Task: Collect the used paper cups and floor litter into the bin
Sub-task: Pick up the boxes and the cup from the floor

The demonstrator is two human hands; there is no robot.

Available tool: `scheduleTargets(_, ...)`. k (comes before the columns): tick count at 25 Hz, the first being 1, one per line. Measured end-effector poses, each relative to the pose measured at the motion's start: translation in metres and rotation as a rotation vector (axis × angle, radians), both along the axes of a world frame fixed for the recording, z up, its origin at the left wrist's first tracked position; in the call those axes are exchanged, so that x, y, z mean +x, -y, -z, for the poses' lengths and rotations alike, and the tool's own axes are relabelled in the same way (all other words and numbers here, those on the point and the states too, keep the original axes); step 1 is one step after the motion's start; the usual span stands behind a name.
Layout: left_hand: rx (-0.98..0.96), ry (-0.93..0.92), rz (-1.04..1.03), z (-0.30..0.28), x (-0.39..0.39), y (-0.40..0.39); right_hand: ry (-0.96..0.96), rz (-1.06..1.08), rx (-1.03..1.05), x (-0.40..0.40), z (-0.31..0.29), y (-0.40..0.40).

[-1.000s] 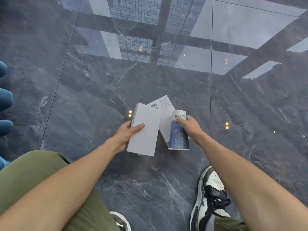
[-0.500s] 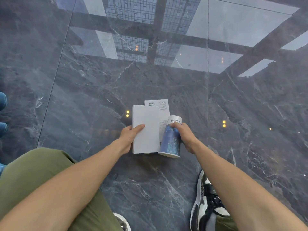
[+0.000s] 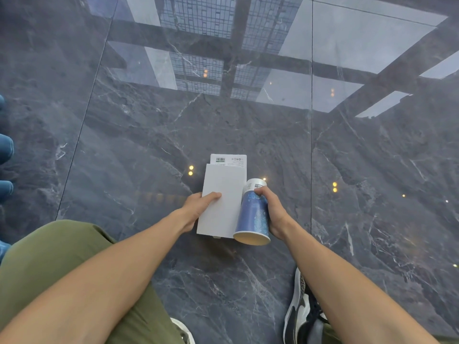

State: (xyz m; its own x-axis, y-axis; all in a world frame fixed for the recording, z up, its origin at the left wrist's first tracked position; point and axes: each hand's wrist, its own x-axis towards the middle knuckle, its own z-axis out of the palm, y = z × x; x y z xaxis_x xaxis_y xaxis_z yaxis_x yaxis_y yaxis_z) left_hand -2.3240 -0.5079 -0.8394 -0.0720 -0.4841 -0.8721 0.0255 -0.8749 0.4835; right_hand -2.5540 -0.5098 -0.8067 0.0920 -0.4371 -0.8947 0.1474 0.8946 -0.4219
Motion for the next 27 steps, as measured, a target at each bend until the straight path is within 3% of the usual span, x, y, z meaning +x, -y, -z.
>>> scheduleTargets(7,-0.003,-0.036,-0.044,-0.012,-0.003,0.001,-0.064,-0.084,-0.043,0.000,-0.005,0.002)
scheduleTargets(15,-0.020,-0.174,-0.151,-0.027,-0.004,0.010,0.005,-0.120,-0.054,-0.006,-0.011,0.008)
scheduleTargets(27,0.018,-0.090,-0.144,-0.027,-0.004,-0.001,0.131,-0.083,0.006,-0.009,-0.014,0.008)
